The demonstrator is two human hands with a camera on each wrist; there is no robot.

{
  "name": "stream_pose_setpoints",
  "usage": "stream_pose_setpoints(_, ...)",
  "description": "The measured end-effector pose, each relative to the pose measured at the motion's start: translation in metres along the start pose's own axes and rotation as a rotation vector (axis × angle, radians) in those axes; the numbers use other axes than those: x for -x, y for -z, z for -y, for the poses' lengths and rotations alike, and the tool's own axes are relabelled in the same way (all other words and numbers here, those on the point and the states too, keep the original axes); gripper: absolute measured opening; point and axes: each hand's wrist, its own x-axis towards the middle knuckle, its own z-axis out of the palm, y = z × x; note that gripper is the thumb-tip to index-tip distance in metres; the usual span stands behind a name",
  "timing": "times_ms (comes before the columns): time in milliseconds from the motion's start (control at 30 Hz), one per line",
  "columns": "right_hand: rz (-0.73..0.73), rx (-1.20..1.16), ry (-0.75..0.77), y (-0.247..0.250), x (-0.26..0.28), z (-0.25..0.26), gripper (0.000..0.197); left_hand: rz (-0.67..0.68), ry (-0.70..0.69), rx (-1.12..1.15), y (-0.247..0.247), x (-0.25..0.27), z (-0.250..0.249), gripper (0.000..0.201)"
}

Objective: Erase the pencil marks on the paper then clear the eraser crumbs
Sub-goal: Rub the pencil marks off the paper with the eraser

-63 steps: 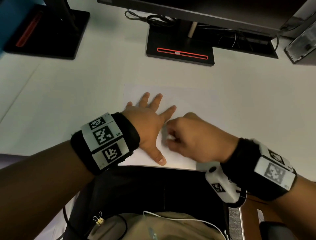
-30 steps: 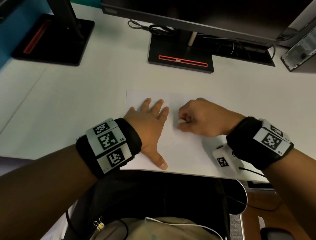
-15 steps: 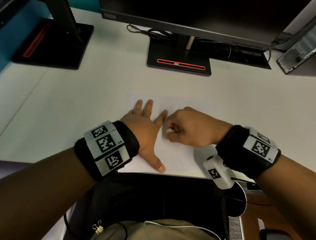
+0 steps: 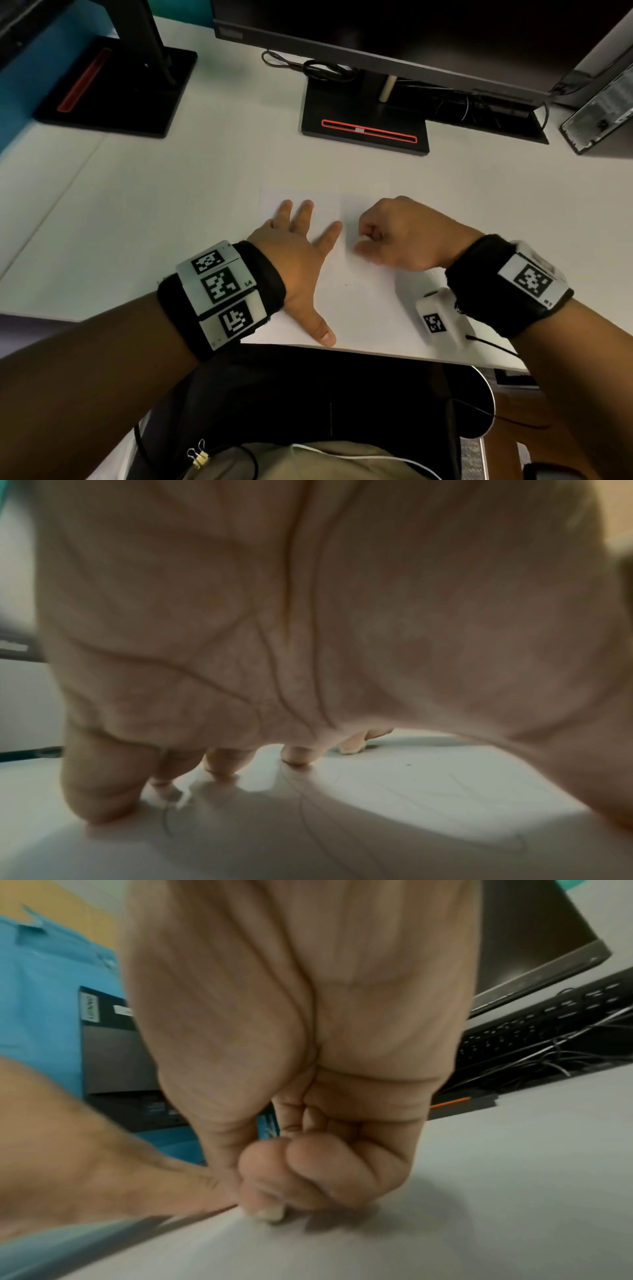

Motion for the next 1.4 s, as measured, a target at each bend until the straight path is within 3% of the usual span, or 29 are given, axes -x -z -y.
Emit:
stream_pose_setpoints(133,0.119,-0.007,0.092,-0.007,0.006,0.007,0.03,0.0,-0.002,-0.01,0.001,0.0,-0.001,0.159)
stream_pose_setpoints(300,0.001,0.026,-0.041,0.012,-0.011,-0.014,0.034,0.02,0.0,-0.005,0.003,0.002,-0.001,0.159)
stream_pose_setpoints(467,0.114,-0.012,0.095,-0.005,-0.004,0.004,0.035,0.012,-0.002,-0.007,0.002,0.001,-0.001,0.158)
stream_pose_setpoints(533,0.122,-0.002,0.039,0.003,-0.007,-0.004,0.04,0.017,-0.004,-0.006,0.001,0.001,-0.001,0.159)
stream_pose_setpoints(667,0.005,0.063,-0.038,0.009,-0.018,-0.014,0.046,0.01,-0.009,-0.011,0.001,0.0,0.0,0.159)
stream_pose_setpoints(800,0.079,0.079,0.044,-0.003,-0.01,-0.003,0.049,0.002,-0.011,-0.01,0.0,0.001,0.0,0.158)
stream_pose_setpoints(967,0.035,0.095,-0.085,0.014,-0.016,-0.019,0.051,0.008,-0.008,-0.019,0.001,0.002,0.0,0.158)
stream_pose_setpoints(1100,0.116,0.096,0.044,-0.003,-0.011,0.001,0.05,0.003,-0.014,-0.022,0.001,0.0,0.0,0.158)
stream_pose_setpoints(1300,0.071,0.121,-0.05,0.011,-0.017,-0.015,0.05,0.005,-0.011,-0.014,0.001,0.003,0.001,0.157)
stream_pose_setpoints(1400,0.104,0.124,0.094,-0.006,-0.015,0.0,0.048,-0.007,-0.006,-0.027,0.001,0.004,0.0,0.16)
